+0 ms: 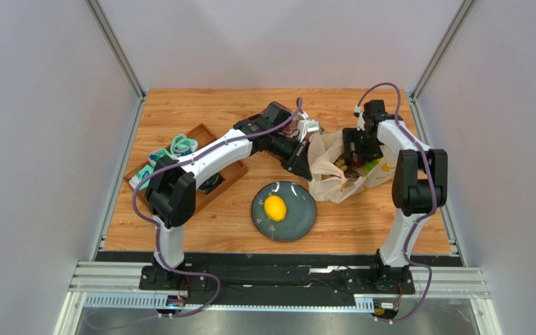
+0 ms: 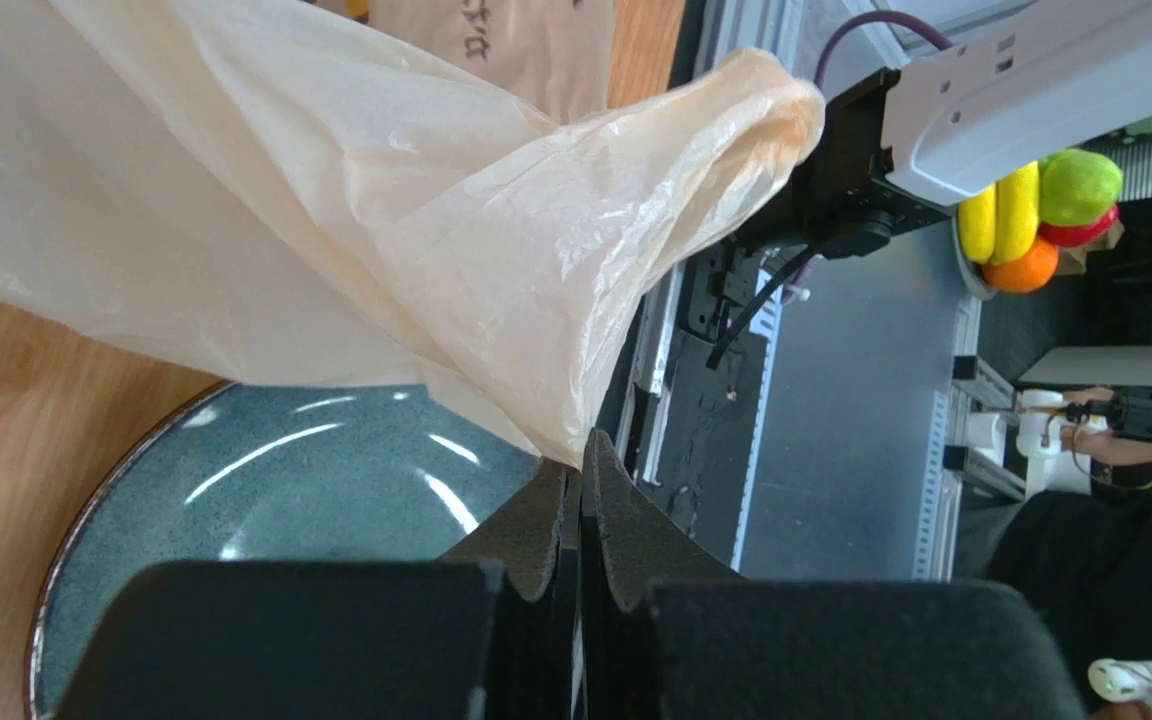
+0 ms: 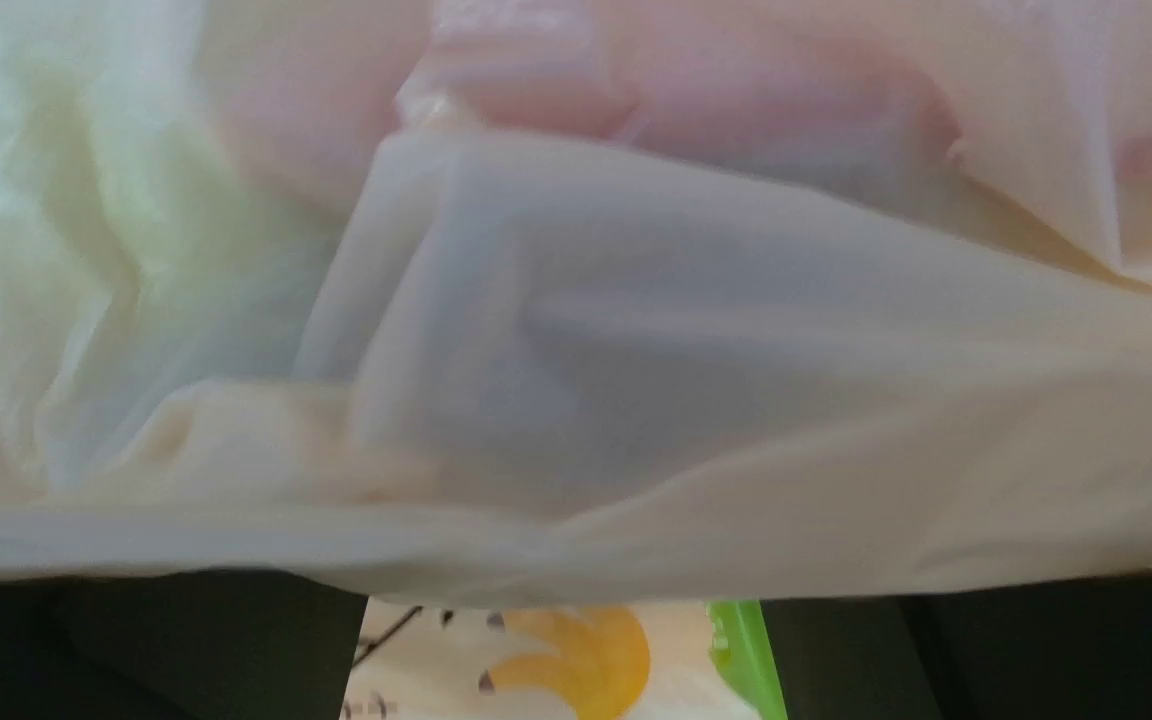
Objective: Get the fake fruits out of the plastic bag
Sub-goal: Take out the fake fruit from the plastic bag, then place the fake fruit on the plate.
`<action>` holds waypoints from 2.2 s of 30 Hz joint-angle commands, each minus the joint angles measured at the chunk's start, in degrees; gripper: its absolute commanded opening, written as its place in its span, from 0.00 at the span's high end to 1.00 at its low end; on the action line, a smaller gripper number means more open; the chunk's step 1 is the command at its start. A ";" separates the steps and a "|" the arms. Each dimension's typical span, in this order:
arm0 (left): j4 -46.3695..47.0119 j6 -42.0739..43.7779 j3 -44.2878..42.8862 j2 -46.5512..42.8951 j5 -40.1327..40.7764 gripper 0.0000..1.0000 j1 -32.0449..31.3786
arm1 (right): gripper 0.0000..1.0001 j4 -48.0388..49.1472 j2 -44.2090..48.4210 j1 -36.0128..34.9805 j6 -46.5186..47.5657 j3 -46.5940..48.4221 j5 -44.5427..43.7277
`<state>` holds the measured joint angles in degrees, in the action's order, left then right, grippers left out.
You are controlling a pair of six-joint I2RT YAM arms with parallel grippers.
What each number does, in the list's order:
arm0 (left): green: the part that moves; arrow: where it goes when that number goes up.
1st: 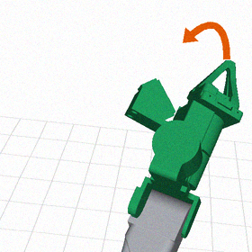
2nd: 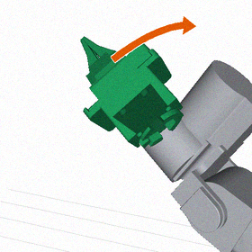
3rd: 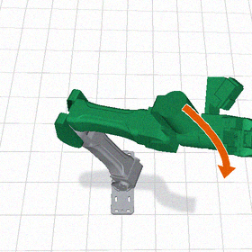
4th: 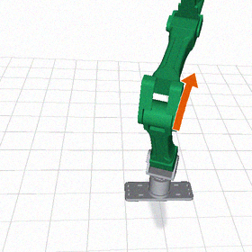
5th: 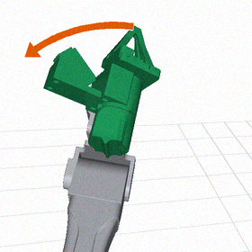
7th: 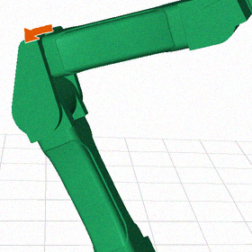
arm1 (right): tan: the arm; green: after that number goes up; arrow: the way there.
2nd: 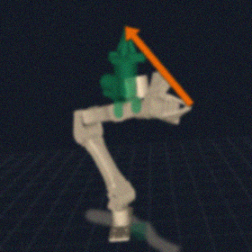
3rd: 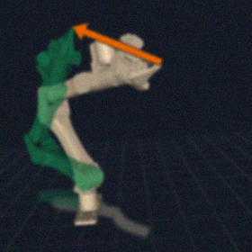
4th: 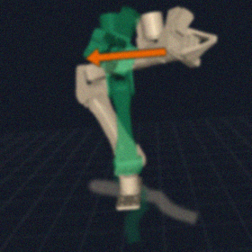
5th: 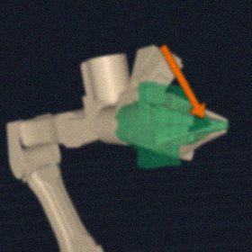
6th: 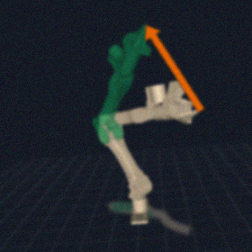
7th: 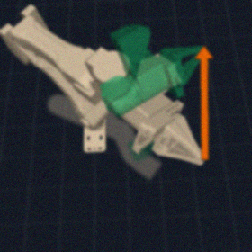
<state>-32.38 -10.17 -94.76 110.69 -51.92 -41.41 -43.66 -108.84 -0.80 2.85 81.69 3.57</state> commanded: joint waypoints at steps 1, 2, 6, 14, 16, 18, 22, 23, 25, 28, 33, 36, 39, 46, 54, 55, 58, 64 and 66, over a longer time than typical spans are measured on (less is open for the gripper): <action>-1.81 3.32 -3.24 -1.36 -0.46 1.00 -0.69 | 0.14 4.11 -5.23 0.27 -2.50 6.72 -6.20; -2.07 3.67 -3.24 -1.45 -0.29 1.00 -0.95 | 0.16 4.20 -6.55 0.36 -2.50 7.60 -6.04; -3.04 4.64 -3.15 -1.80 1.11 1.00 -1.57 | 0.46 4.11 -8.23 2.82 -0.84 12.17 -1.82; -2.95 3.93 -7.97 0.30 6.83 1.00 -1.66 | 0.57 -14.30 5.20 2.73 7.24 8.25 10.20; -3.21 3.93 -10.96 1.36 7.97 1.00 -1.57 | 0.56 -17.50 10.98 2.73 9.97 4.11 12.59; -3.57 3.76 -13.77 2.94 8.76 1.00 -1.57 | 0.56 -21.63 14.60 2.73 12.86 -1.60 16.89; -4.00 3.50 -17.65 5.40 8.86 1.00 -1.05 | 0.56 -27.86 21.73 2.64 17.27 -8.21 21.47; -3.92 3.58 -18.00 5.93 8.77 1.00 -1.04 | 0.56 -28.32 24.43 2.64 17.80 -8.91 21.30; -4.09 4.11 -18.44 5.94 8.50 1.00 -0.69 | 0.57 -28.33 29.01 2.64 19.03 -9.44 20.51; -4.80 5.25 -17.30 5.41 8.15 1.00 -0.43 | 0.57 -24.12 39.29 2.64 19.65 -7.87 17.88; -5.50 5.95 -15.01 4.35 8.06 1.00 -0.17 | 0.58 -20.32 49.76 1.42 20.08 -2.25 21.28; -5.85 5.26 -16.15 6.11 8.06 1.00 1.06 | 0.56 -25.24 51.00 -7.26 22.02 -0.65 25.26; -6.55 5.95 -18.96 7.87 8.24 1.00 2.03 | 0.57 -27.01 51.18 -18.60 23.34 -6.18 23.59; -6.82 7.01 -18.71 5.77 8.15 1.00 2.91 | 0.52 -11.67 43.21 -30.31 23.08 -16.47 14.29; -5.85 4.38 -15.28 1.80 7.45 1.00 5.45 | 0.52 0.33 26.76 -32.60 21.67 -13.84 14.00; -5.50 3.50 -15.37 2.15 7.19 1.00 5.81 | 0.52 1.29 25.44 -33.12 22.19 -13.06 13.74; -4.80 2.70 -15.37 3.21 6.57 1.00 7.04 | 0.52 3.13 20.25 -34.09 22.46 -12.00 13.48; -4.27 1.56 -14.58 4.09 5.43 1.00 8.54 | 0.43 5.51 14.28 -35.24 21.49 -11.55 13.30; -4.09 1.13 -13.79 4.09 5.16 1.00 8.97 | 0.36 5.34 13.83 -36.38 21.76 -11.82 13.30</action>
<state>-39.64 -5.80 -108.33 116.46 -41.67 -31.35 -38.81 -92.36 -34.96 24.82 69.49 17.26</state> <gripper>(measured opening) 0.006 0.717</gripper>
